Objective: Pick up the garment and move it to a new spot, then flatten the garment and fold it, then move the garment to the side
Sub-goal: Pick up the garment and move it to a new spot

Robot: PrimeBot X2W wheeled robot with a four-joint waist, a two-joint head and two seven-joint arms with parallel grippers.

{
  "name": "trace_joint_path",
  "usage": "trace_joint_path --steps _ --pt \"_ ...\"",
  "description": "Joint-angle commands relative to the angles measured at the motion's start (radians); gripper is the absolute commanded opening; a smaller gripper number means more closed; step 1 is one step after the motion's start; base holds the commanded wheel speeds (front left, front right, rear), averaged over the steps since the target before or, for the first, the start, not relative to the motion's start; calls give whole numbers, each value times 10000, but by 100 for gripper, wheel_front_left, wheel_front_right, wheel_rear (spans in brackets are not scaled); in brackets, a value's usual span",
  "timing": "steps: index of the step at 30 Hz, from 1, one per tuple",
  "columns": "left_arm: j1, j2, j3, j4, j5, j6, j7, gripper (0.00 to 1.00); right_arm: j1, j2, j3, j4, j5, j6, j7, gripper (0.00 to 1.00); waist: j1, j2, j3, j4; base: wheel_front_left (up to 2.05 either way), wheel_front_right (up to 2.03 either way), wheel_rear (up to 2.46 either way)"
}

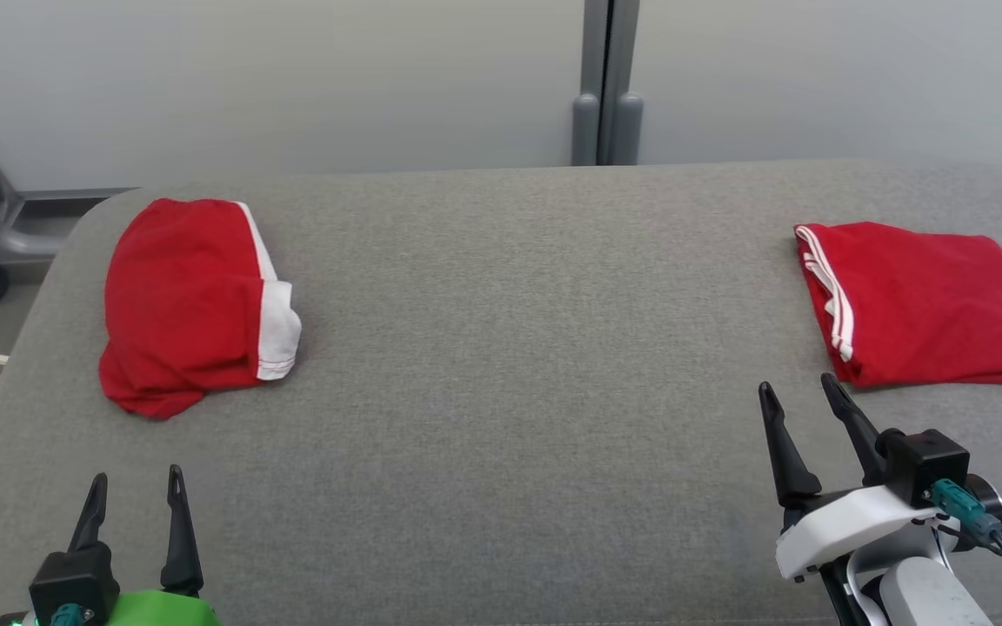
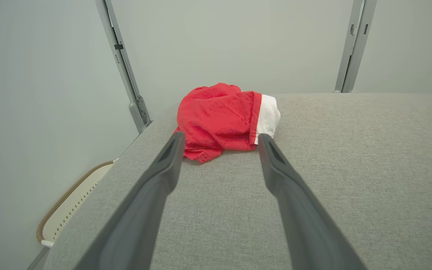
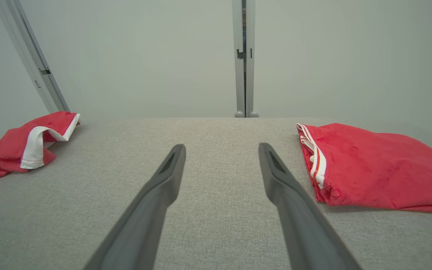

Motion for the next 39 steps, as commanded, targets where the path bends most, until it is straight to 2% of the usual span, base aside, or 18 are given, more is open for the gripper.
trace_joint_path --steps 1,12,23,30,39 --pt "103 20 24 4 -65 68 -22 100 123 -10 0 11 26 -11 -40 100 0 0 -70 641 0 0 0" --pt "237 67 62 25 -89 188 -22 100 227 -44 142 132 136 -11 -40 100 0 0 -220 2364 0 0 0" --pt "424 107 18 -30 -108 350 -22 100 245 41 307 149 206 -11 -40 100 0 0 -320 3694 0 0 0" --pt "390 207 12 -32 -147 375 -22 100 281 121 370 105 190 -11 -40 100 0 0 -337 4155 0 0 0" --pt "436 153 29 -238 -277 497 -22 100 -12 80 537 177 196 -11 -40 100 0 0 -126 4327 0 0 0"
